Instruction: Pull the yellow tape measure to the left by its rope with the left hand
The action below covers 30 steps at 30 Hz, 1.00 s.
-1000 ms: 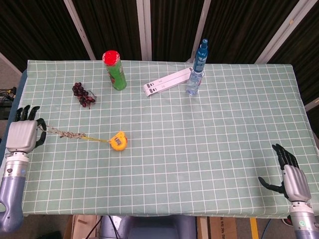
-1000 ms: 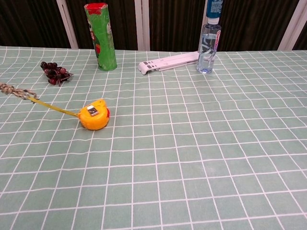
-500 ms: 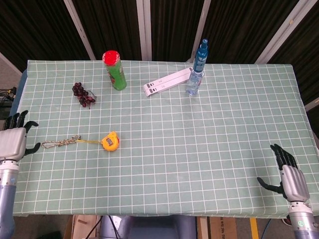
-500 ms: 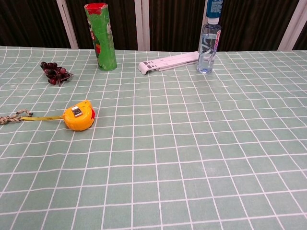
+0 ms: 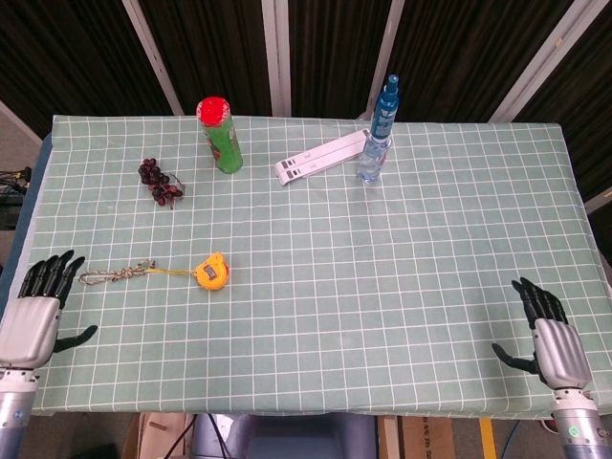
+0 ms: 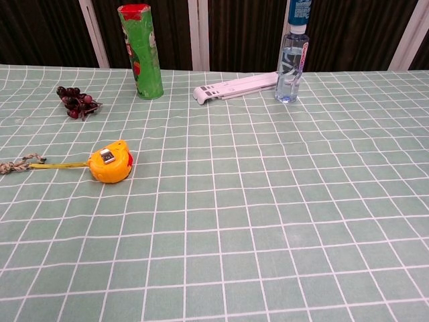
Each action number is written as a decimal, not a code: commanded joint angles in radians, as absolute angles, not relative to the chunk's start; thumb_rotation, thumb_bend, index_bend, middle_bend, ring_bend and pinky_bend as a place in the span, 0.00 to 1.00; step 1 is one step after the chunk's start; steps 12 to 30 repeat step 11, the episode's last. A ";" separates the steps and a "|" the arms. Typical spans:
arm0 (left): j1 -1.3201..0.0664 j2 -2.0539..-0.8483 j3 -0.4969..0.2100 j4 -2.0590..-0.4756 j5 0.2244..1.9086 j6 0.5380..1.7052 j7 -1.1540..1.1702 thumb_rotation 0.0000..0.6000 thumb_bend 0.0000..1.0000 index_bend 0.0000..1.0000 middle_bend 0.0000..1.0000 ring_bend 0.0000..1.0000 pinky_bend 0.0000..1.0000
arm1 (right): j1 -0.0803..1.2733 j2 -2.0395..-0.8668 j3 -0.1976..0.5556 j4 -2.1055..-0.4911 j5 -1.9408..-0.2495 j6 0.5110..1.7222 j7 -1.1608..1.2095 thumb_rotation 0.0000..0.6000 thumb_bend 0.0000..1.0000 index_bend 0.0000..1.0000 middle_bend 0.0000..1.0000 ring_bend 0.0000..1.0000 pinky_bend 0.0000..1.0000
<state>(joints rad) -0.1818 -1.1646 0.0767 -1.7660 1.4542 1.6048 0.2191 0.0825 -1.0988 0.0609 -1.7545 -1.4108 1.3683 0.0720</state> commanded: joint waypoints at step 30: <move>-0.138 -1.180 0.081 -1.727 1.529 1.597 0.168 1.00 0.05 0.00 0.00 0.00 0.00 | 0.077 -1.114 0.048 -1.736 -1.462 1.405 0.046 1.00 0.24 0.00 0.00 0.00 0.00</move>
